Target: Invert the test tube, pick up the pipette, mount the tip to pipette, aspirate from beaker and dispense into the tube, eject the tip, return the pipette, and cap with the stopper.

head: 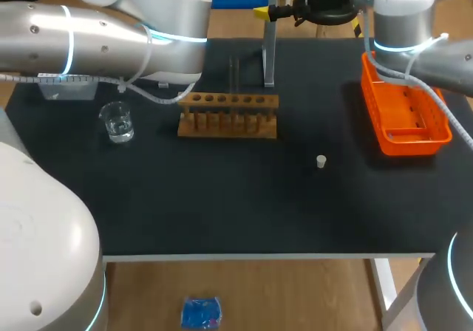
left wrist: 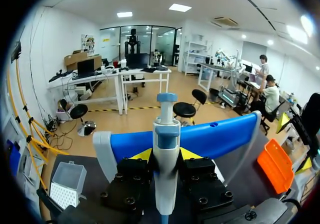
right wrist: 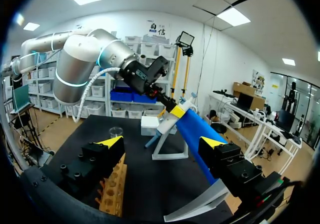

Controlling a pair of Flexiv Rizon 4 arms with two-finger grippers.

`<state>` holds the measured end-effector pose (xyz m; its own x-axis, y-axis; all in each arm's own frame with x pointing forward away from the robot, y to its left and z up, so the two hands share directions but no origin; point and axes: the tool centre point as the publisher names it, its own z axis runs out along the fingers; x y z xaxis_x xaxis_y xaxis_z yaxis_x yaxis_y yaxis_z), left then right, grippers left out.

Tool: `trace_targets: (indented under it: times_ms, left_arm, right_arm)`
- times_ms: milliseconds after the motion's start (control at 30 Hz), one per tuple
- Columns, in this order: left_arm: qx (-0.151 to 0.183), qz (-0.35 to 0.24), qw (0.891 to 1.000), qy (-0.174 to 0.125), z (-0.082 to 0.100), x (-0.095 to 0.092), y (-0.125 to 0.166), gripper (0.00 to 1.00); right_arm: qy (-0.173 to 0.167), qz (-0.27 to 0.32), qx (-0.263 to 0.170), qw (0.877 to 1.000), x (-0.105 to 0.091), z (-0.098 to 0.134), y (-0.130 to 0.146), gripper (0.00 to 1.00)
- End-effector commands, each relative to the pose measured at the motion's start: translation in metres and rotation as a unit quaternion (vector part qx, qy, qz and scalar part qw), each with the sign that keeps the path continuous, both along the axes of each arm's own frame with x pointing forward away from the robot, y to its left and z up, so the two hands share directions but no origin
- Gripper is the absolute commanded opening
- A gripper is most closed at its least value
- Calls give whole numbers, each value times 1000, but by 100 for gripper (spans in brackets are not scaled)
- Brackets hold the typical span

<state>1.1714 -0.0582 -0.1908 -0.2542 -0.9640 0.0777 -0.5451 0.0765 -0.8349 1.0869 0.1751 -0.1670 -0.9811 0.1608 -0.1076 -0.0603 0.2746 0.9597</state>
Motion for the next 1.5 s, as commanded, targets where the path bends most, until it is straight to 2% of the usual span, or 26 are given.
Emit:
trace_targets:
  times_ms: [33,533,567,600,667,700,733,833,1233,1367,1500]
  left_arm:
    - [2,1,1000,7,-2,4,-1,0]
    - [-3,6,1000,15,-11,1,-4,0]
    - [-3,6,1000,15,-11,0,-5,3]
    - [-3,7,1000,15,-11,-1,-5,29]
    - [-3,7,1000,15,-12,-2,-5,45]
    - [-3,7,1000,16,-12,-3,-5,49]
    - [-4,7,1000,16,-12,-3,-5,74]
    - [-5,7,1000,16,-11,-5,-5,100]
    - [0,6,1000,5,1,-21,-3,100]
    - [2,-10,1000,-1,9,-33,-2,100]
    - [-4,-44,999,-10,18,-53,-3,100]
  right_arm:
    - [0,0,-1,1000,0,1,0,100]
    - [0,0,-1,1000,0,1,0,100]
    - [0,0,-1,1000,0,1,0,100]
    - [0,0,-1,1000,0,1,0,100]
    - [0,0,-1,1000,0,1,0,100]
    - [0,0,-1,1000,0,1,0,100]
    - [0,0,-1,1000,0,1,0,100]
    - [0,0,-1,1000,0,1,0,100]
    - [0,0,-1,1000,0,1,0,100]
    - [0,0,-1,1000,0,1,0,100]
    - [0,0,-1,1000,0,1,0,100]
